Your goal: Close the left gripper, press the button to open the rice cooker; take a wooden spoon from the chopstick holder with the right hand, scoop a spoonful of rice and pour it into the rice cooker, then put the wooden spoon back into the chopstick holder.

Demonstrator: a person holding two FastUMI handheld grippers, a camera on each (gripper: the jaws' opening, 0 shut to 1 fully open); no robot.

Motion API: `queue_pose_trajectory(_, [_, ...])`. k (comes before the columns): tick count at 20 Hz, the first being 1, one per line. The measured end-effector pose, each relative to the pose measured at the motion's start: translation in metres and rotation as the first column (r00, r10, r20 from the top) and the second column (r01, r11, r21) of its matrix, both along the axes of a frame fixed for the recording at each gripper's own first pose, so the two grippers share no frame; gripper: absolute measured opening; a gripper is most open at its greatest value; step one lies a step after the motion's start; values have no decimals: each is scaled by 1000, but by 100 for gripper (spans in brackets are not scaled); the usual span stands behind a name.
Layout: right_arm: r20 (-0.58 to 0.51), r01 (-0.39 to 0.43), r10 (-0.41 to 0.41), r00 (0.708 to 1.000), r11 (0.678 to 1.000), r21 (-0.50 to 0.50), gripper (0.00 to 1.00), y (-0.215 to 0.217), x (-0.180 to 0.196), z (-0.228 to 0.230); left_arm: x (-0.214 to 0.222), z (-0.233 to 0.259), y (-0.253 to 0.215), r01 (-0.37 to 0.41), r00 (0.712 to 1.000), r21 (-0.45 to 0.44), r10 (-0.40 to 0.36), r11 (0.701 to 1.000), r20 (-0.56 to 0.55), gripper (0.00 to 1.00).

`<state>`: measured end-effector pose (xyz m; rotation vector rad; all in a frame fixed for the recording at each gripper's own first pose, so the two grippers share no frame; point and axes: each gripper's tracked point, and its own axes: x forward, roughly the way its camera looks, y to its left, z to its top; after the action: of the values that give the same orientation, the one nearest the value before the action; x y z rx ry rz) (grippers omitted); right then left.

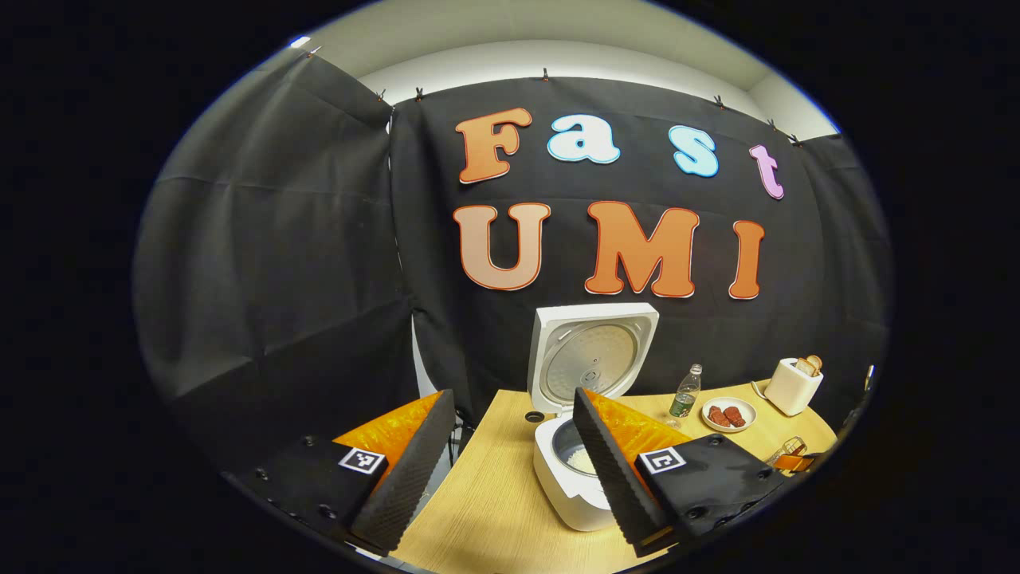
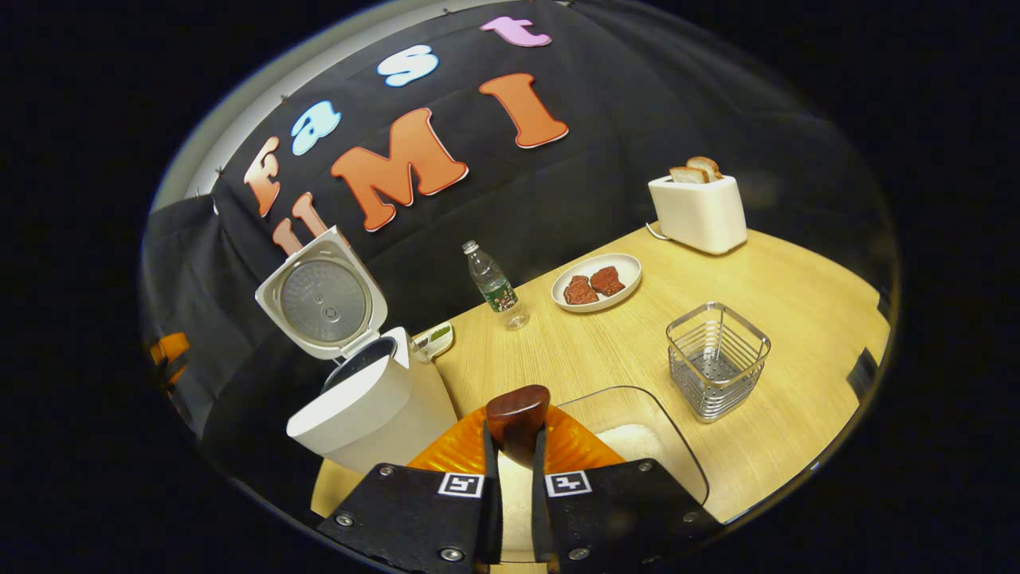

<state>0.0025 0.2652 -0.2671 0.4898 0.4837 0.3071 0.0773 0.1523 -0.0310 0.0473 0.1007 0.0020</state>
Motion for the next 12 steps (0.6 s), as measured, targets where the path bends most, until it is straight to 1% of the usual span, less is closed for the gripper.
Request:
queue_pose_trajectory(1, [-13,13,-13,1000,1000,19,14,-1,1,-1,1,0,-1,1,1000,-2,-1,1000,0,99])
queue_pose_trajectory(4, [-58,53,-48,997,996,78,14,-9,6,-4,4,-2,0,3,1000,-9,-3,1000,-4,99])
queue_pose_trajectory(6, [-81,71,-63,995,993,99,14,-12,9,-6,4,-4,1,3,1000,-11,-3,1000,-7,99])
queue_pose_trajectory(7, [-89,76,-67,994,991,108,14,-12,9,-7,5,-3,1,3,1000,-12,-3,1000,-7,100])
queue_pose_trajectory(10, [-112,90,-75,991,987,135,14,-12,10,-7,5,-3,3,-1,1000,-12,1,1000,-6,100])
queue_pose_trajectory(12, [-135,97,-73,988,980,176,14,-10,10,-7,5,-3,3,-3,1000,-12,3,1000,-5,99])
